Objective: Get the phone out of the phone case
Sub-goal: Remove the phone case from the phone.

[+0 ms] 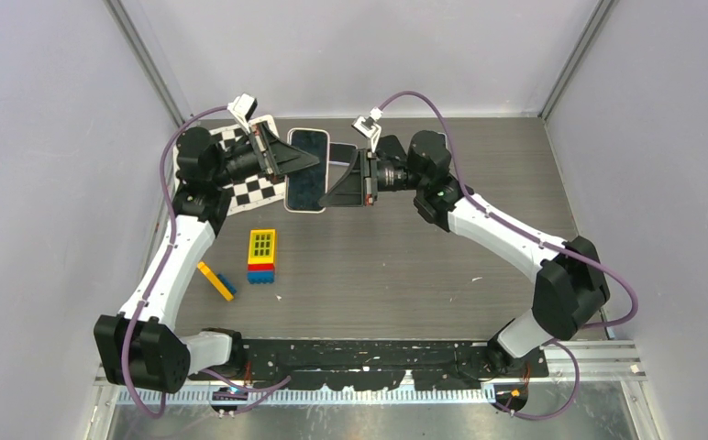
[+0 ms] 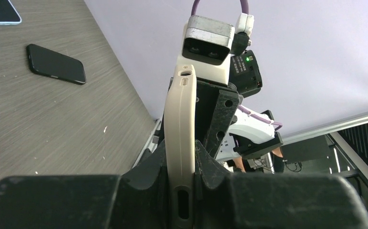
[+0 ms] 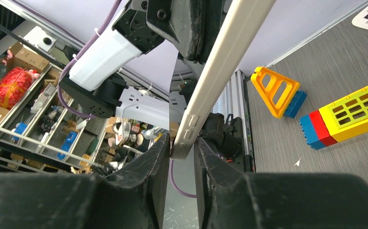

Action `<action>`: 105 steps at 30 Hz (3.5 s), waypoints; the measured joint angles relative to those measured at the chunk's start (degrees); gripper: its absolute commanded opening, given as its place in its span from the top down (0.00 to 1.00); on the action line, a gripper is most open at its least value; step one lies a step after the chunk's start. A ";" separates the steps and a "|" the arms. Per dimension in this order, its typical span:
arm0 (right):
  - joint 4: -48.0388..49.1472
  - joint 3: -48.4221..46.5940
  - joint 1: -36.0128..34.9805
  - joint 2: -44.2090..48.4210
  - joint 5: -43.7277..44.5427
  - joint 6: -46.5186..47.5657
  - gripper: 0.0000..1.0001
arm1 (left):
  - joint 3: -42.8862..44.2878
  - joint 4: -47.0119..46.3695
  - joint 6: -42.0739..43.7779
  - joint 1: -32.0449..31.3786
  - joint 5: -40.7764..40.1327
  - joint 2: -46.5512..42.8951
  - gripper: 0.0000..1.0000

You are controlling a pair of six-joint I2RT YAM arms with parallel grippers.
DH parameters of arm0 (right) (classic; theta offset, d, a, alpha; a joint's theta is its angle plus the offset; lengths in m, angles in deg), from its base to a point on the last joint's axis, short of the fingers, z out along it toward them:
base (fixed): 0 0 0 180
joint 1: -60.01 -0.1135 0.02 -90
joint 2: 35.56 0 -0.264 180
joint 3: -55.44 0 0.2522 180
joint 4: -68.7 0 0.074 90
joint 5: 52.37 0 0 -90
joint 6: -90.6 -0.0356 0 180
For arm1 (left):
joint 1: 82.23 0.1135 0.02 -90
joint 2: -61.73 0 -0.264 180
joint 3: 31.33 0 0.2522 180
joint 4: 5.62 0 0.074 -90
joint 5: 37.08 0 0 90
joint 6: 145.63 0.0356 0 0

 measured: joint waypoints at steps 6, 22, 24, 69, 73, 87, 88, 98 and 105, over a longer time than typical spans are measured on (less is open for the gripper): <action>-1.05 -1.01 -0.07 -1.64 -1.16 0.15 0.68 | 0.09 1.05 1.86 0.02 -0.26 0.07 1.00; -3.61 -2.01 -0.09 -2.73 -2.08 1.55 0.50 | 2.47 10.40 8.15 0.17 -2.34 0.66 1.00; -3.82 -2.01 -0.09 -2.73 -2.08 1.64 0.51 | 3.37 12.37 9.57 0.42 -2.51 0.66 1.00; -26.40 -4.02 -4.52 2.69 20.22 35.95 0.99 | -0.09 13.35 -6.34 2.21 -8.02 5.40 1.00; -26.29 -3.96 -4.87 2.93 23.71 36.24 0.99 | -0.20 12.46 -7.45 2.23 -10.03 5.49 1.00; -22.62 -4.55 -4.04 -1.40 28.79 20.74 0.99 | -4.90 -0.74 -14.12 3.39 -15.19 5.97 1.00; -22.62 -5.03 -3.89 -2.03 28.92 19.43 0.99 | -5.29 -2.32 -14.64 3.54 -15.82 6.05 1.00; -22.45 -7.61 -2.01 -6.10 30.93 6.19 0.99 | -5.75 -7.04 -14.40 3.91 -22.16 6.36 1.00; -22.08 -6.49 -1.20 -5.46 35.67 -0.61 0.99 | -5.75 -6.84 -15.63 3.78 -24.35 6.36 1.00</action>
